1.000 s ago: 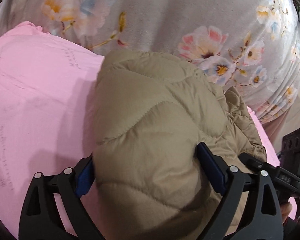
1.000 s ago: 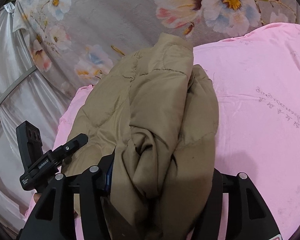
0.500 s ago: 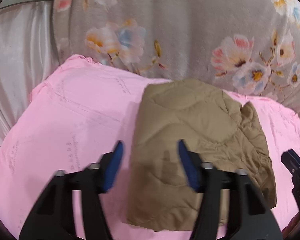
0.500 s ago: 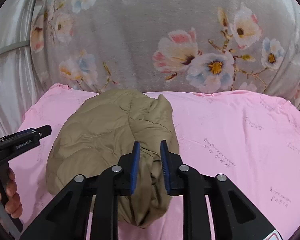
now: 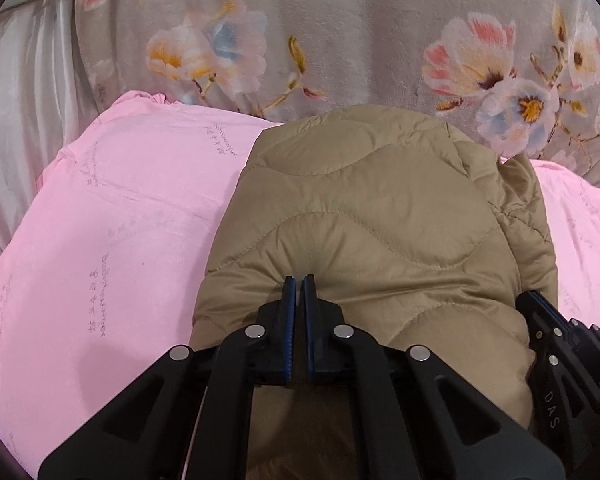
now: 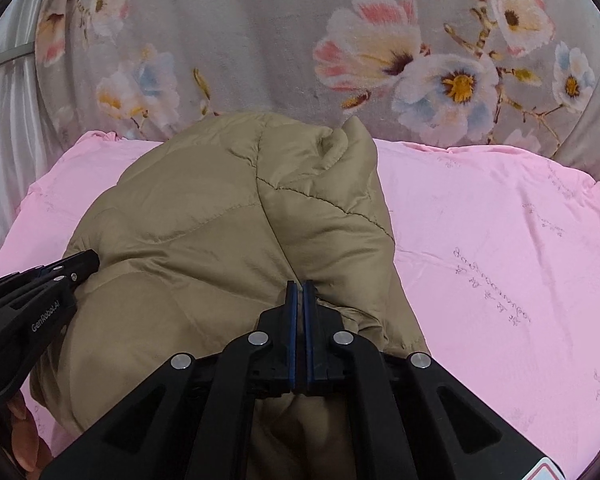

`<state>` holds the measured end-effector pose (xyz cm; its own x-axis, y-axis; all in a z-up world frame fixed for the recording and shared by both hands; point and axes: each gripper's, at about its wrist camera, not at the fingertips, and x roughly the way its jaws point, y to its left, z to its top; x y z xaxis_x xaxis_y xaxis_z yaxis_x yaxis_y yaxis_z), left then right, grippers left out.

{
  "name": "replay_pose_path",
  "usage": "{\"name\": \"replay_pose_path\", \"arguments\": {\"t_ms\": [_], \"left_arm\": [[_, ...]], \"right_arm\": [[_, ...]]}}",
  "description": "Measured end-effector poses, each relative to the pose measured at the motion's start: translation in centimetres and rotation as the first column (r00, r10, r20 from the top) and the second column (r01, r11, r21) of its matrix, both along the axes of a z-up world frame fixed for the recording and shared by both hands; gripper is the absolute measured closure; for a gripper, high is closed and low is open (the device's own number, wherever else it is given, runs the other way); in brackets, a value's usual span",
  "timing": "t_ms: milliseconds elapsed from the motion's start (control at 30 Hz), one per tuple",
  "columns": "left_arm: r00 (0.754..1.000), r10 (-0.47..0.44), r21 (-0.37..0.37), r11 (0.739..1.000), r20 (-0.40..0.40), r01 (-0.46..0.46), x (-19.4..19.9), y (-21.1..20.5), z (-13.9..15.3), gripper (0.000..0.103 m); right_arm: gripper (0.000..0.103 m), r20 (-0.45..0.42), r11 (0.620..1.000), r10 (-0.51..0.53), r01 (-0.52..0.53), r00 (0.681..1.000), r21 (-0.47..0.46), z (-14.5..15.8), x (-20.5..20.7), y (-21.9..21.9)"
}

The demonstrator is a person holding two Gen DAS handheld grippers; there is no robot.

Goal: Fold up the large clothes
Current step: 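Fold the lifted jacket over onto itself and press it with both grippers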

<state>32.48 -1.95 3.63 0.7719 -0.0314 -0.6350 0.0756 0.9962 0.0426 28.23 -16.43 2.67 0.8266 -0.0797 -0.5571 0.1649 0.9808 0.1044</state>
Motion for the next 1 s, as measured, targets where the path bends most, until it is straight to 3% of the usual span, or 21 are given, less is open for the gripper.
{"name": "replay_pose_path", "arguments": {"t_ms": [533, 1000], "left_arm": [[0.997, 0.017, 0.093, 0.995, 0.072, -0.024, 1.0, -1.7, -2.4, 0.103], [0.996, 0.022, 0.110, 0.993, 0.083, -0.031, 1.1, -1.9, -2.9, 0.103]], "right_arm": [[0.102, -0.026, 0.998, 0.027, -0.026, 0.999, 0.053, -1.5, 1.8, -0.8], [0.102, -0.032, 0.997, 0.034, -0.032, 0.999, 0.067, -1.5, 1.9, -1.0]]}}
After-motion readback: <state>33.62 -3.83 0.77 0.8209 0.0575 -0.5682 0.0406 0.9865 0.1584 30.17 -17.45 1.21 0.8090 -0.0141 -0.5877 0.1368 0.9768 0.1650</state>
